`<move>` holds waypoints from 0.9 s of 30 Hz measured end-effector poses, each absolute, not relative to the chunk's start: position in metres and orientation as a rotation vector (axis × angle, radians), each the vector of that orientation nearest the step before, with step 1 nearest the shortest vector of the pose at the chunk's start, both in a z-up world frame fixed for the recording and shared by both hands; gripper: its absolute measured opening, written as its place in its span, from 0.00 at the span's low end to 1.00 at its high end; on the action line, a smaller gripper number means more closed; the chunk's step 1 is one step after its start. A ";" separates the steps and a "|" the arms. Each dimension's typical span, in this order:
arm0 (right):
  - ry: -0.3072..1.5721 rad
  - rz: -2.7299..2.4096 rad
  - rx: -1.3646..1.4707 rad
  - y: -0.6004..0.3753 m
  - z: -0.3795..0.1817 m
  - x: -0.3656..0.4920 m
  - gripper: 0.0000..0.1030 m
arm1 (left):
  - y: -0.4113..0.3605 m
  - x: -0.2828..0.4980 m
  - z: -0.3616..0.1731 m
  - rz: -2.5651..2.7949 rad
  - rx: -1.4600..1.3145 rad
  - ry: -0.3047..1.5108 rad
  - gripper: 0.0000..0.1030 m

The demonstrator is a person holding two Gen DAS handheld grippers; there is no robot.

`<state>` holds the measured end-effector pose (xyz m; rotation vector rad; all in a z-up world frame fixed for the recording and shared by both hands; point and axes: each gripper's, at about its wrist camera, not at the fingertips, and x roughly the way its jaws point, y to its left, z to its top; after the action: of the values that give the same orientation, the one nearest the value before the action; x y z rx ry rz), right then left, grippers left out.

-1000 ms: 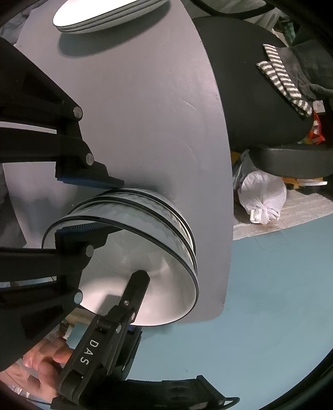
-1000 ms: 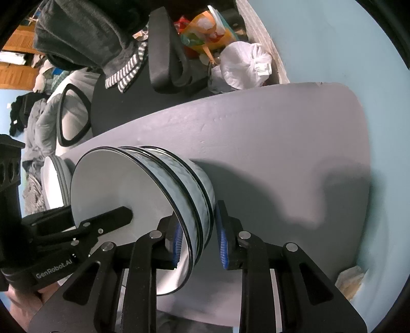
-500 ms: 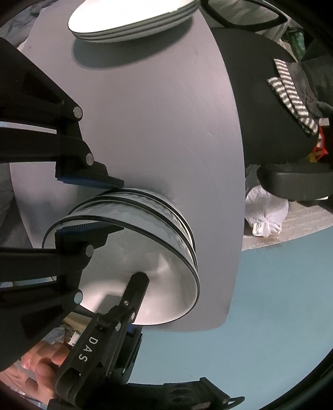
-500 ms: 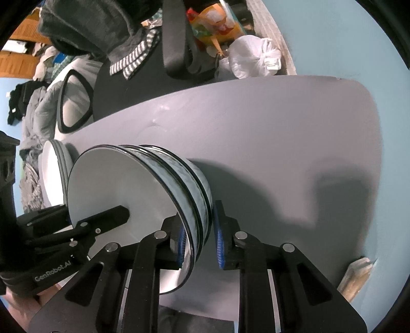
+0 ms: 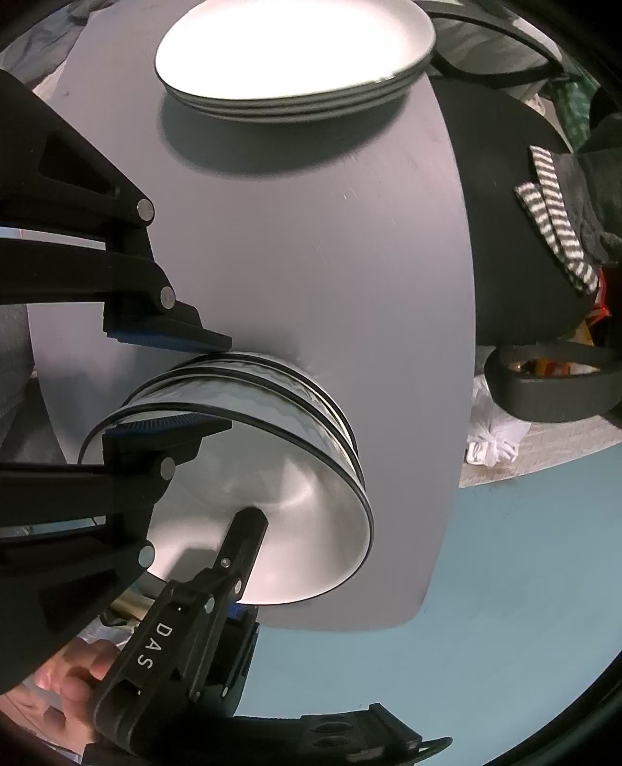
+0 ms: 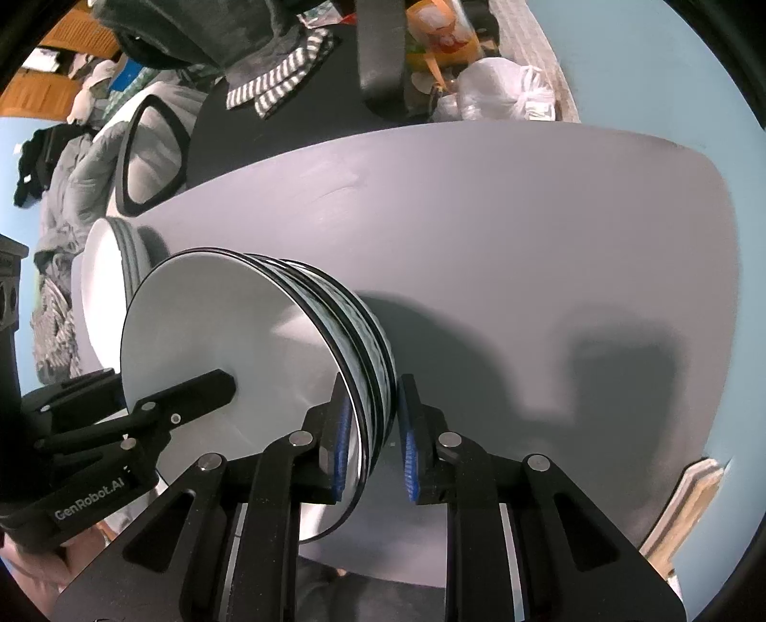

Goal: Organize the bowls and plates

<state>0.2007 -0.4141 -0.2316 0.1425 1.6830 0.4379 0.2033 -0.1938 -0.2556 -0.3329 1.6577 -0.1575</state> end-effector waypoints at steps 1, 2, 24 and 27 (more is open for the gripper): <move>1.681 0.440 0.141 -0.411 -0.231 0.200 0.18 | -0.190 0.201 -0.255 -0.156 -0.337 1.655 0.23; 1.680 0.442 0.138 -0.409 -0.230 0.199 0.18 | -0.188 0.199 -0.254 -0.154 -0.339 1.653 0.23; 1.631 0.473 0.090 -0.343 -0.201 0.174 0.18 | -0.126 0.168 -0.223 -0.120 -0.356 1.576 0.23; 1.625 0.479 0.080 -0.330 -0.196 0.174 0.18 | -0.114 0.165 -0.219 -0.110 -0.368 1.565 0.23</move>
<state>0.1735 -0.3299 -0.1963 0.0799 1.6250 0.4795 0.1648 -0.1135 -0.2186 -0.3683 1.5646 -0.1101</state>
